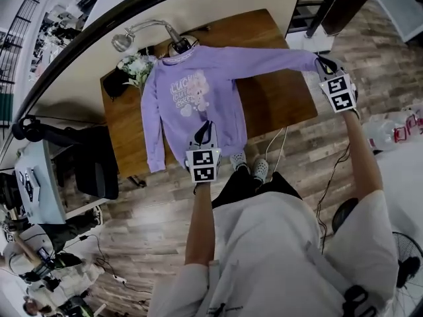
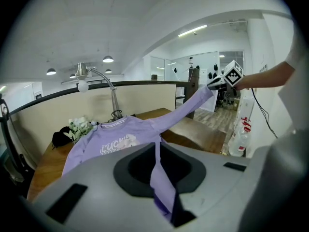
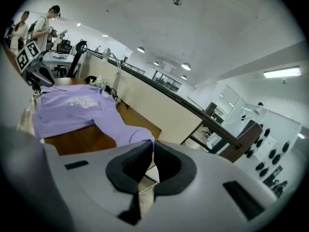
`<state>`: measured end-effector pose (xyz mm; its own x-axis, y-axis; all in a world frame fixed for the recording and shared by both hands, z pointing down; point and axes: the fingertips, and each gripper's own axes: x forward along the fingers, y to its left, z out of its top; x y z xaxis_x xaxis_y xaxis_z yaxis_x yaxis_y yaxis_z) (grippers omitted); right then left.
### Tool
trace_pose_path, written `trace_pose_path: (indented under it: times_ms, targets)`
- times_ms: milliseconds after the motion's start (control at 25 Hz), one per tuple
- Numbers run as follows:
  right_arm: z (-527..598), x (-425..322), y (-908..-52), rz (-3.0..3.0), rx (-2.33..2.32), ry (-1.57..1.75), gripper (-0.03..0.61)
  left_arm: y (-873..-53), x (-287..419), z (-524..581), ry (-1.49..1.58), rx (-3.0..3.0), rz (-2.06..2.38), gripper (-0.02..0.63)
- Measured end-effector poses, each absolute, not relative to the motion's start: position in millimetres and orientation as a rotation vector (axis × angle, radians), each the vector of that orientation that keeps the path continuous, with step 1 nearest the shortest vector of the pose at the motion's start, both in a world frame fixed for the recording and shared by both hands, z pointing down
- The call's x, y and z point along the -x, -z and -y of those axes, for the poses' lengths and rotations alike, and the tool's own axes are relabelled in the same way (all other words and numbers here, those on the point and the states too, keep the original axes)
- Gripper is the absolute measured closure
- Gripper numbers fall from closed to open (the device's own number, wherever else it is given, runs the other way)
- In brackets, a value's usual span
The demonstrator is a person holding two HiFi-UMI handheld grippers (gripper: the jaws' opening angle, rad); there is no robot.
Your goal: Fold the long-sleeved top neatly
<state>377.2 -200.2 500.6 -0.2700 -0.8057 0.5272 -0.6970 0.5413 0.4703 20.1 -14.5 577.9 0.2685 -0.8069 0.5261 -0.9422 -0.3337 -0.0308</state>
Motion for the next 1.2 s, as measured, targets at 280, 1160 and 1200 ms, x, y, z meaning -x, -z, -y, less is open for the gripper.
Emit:
trace_pose_path:
  times_ms: [280,1160,1200]
  targets:
    - [242,-397,-512,1.886,-1.178,0.226,0.56,-572,-22,34,-0.644,-2.264,1.559,0.574]
    - [303,-463,-627,1.851,-0.952,0.164,0.558,-590,-61,37,-0.666,-2.007,1.762,0.574]
    - [305,-467,-634,1.846,-0.943,0.15,0.558,-591,-63,38,-0.662,-1.993,1.774,0.574]
